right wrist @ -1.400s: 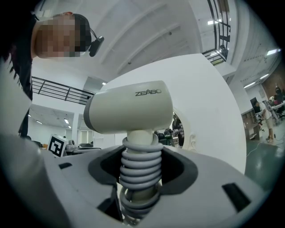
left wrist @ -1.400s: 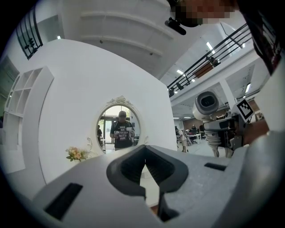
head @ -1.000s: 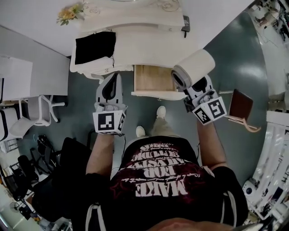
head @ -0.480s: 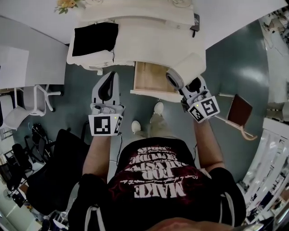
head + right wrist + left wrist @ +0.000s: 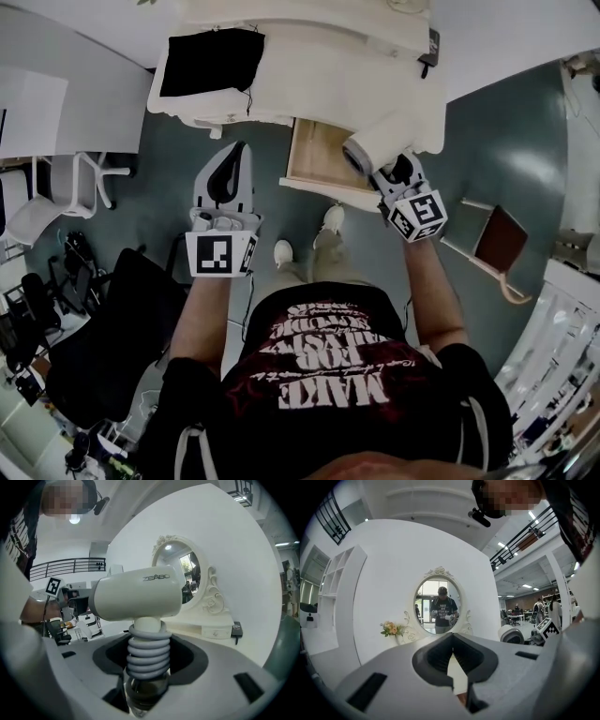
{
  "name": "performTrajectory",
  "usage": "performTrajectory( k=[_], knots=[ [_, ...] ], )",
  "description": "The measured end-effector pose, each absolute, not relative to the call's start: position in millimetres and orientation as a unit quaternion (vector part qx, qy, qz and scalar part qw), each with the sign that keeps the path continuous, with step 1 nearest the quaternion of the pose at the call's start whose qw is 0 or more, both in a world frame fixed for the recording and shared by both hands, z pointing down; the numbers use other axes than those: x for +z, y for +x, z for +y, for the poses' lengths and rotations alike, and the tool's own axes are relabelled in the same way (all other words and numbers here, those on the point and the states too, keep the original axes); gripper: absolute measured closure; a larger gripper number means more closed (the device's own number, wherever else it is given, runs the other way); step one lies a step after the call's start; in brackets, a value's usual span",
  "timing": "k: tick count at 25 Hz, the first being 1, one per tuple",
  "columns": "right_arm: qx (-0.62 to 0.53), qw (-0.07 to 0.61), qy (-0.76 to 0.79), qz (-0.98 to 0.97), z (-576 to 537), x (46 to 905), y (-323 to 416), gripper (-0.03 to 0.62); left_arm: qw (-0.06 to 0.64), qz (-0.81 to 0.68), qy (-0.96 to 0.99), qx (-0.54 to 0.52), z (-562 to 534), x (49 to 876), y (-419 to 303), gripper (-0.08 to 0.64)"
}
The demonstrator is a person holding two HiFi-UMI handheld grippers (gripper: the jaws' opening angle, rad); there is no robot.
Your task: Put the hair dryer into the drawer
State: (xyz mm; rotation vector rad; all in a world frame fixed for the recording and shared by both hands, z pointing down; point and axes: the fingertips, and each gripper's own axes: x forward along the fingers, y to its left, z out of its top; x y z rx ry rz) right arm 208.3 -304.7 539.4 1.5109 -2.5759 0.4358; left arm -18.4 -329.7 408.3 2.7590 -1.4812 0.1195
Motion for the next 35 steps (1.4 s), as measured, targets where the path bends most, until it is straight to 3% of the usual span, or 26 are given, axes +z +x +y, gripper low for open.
performTrajectory(
  k=[35],
  knots=[
    [0.192, 0.318, 0.362, -0.855, -306.0, 744.1, 177.5, 0.362, 0.026, -0.497, 0.864, 0.070, -313.1, 439.1, -25.4, 0.557]
  ],
)
